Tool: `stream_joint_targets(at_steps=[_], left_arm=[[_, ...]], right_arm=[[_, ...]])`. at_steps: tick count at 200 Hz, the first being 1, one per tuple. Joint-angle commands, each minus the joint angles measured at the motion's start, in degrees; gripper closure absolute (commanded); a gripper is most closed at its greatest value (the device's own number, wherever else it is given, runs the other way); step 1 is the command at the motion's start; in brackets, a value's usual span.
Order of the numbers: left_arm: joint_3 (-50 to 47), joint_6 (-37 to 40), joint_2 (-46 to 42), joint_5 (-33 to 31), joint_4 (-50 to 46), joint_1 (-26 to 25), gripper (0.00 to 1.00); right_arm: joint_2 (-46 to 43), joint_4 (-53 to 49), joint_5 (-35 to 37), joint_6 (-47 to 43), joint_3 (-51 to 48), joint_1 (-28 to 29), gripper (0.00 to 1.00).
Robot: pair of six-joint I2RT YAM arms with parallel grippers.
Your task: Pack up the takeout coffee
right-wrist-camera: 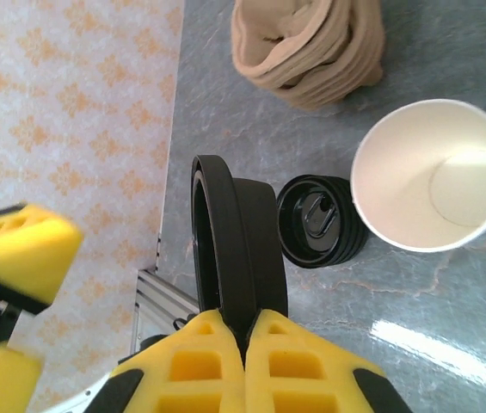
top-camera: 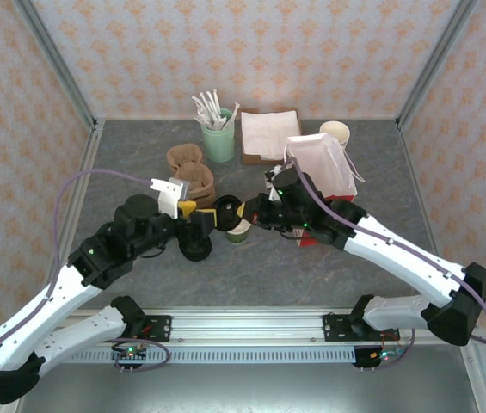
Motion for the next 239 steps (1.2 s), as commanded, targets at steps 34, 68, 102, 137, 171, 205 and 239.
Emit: stream_joint_targets(at_steps=[34, 68, 102, 137, 171, 205, 239], left_arm=[[-8.0, 29.8, -2.8, -1.0, 20.7, -6.8, 0.36], [-10.2, 42.5, -0.9, -1.8, 24.4, -10.0, 0.35], [-12.5, 55.8, 1.3, -4.4, 27.2, -13.6, 0.29], [-10.4, 61.6, 5.4, -7.4, 23.7, -15.7, 0.24], [-12.0, 62.8, 6.0, -8.8, 27.1, -16.5, 0.30], [-12.2, 62.9, 6.1, -10.2, 28.4, -16.6, 0.44], [-11.8, 64.1, 6.9, -10.6, 27.6, -16.6, 0.45]], right_arm=[[-6.5, -13.1, 1.9, 6.2, 4.4, -3.1, 1.00], [-7.8, -15.7, -0.3, 7.1, 4.3, -4.7, 1.00], [-8.1, -15.9, -1.7, 8.2, 3.7, -5.1, 1.00], [-8.1, -16.0, -2.6, 8.6, 3.7, -5.2, 1.00], [-8.1, -16.6, -2.7, 8.6, 4.0, -5.2, 1.00], [-8.3, -16.6, -2.9, 8.6, 3.8, -5.3, 1.00], [-8.2, -16.4, -3.2, 8.7, 3.8, -5.3, 1.00]])
